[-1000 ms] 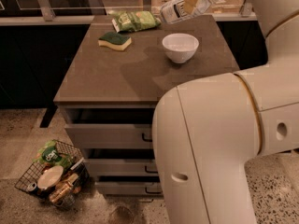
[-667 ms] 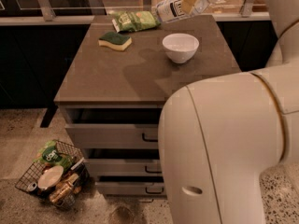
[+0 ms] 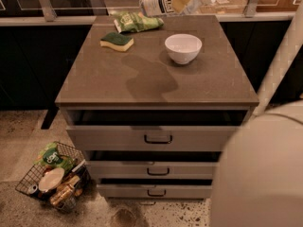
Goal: Pick blue plastic bottle from white bowl and place on counter
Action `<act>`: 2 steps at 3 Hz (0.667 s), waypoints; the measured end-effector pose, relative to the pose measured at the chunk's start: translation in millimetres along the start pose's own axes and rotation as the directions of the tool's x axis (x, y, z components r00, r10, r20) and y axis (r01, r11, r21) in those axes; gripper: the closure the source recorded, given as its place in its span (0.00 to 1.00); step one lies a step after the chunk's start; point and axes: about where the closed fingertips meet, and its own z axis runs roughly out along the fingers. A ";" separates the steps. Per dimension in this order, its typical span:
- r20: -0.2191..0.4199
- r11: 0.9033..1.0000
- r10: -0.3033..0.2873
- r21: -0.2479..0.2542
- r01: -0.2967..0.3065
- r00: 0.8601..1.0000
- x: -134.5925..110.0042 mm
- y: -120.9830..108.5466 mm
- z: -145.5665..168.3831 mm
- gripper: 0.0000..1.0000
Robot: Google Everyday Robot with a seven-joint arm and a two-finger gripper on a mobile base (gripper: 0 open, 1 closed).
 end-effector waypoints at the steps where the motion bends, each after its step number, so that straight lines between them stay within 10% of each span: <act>1: 0.127 0.999 -0.003 0.043 -0.002 0.992 -13.6 25.7 -23.9 1.00; 2: 0.141 0.997 0.024 0.069 -0.034 0.990 -0.4 38.3 4.0 1.00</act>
Offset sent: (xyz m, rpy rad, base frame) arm -0.0387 0.0256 -0.1905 0.0023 0.0791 -0.0797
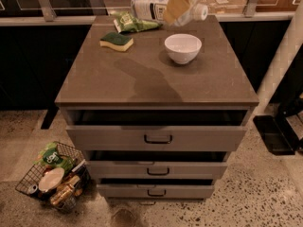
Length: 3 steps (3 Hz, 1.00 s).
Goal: Pick blue plastic bottle from white bowl and place on counter
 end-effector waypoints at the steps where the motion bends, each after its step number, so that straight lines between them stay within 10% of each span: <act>1: -0.132 0.997 0.061 -0.033 -0.066 0.989 58.9 14.2 69.7 1.00; 3: -0.228 0.985 0.087 -0.126 -0.118 0.970 108.5 34.2 146.3 1.00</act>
Offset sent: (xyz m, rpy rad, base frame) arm 0.0221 -0.0267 -0.2218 -0.0726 0.3372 -0.1198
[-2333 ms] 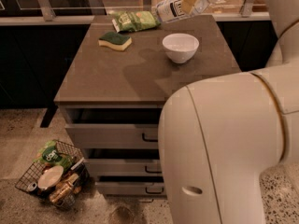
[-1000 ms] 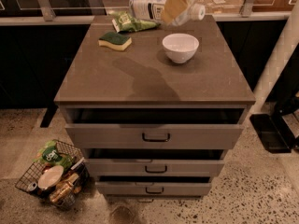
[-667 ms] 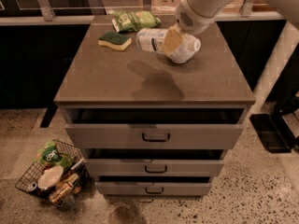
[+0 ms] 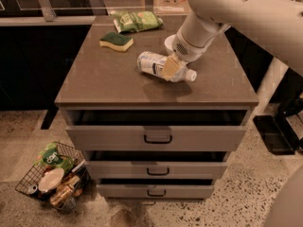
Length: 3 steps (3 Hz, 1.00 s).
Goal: Pick blue plastic bottle from white bowl and place on counter
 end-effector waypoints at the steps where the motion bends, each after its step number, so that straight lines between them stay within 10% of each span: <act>1: 0.020 0.997 -0.048 -0.066 0.049 0.999 -9.8 14.4 13.6 1.00; 3: 0.029 0.986 -0.115 -0.114 0.117 0.993 -26.5 39.6 15.3 0.85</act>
Offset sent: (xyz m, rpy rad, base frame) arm -0.0197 0.0893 0.0005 0.0395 0.0572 0.2645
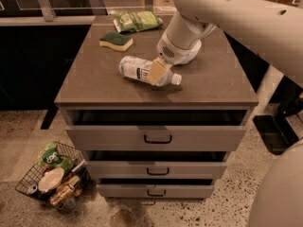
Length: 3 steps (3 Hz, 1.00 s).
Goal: Pick blue plastic bottle from white bowl and place on counter
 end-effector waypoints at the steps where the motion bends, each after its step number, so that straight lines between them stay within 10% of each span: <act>1: 0.000 1.000 -0.002 -0.001 0.002 1.000 -0.7 1.2 0.1 0.61; 3: 0.000 1.000 -0.005 -0.003 0.005 1.000 -1.2 3.1 0.0 0.07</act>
Offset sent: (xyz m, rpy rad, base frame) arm -0.0005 0.0010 0.0001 -0.0001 0.0003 0.0023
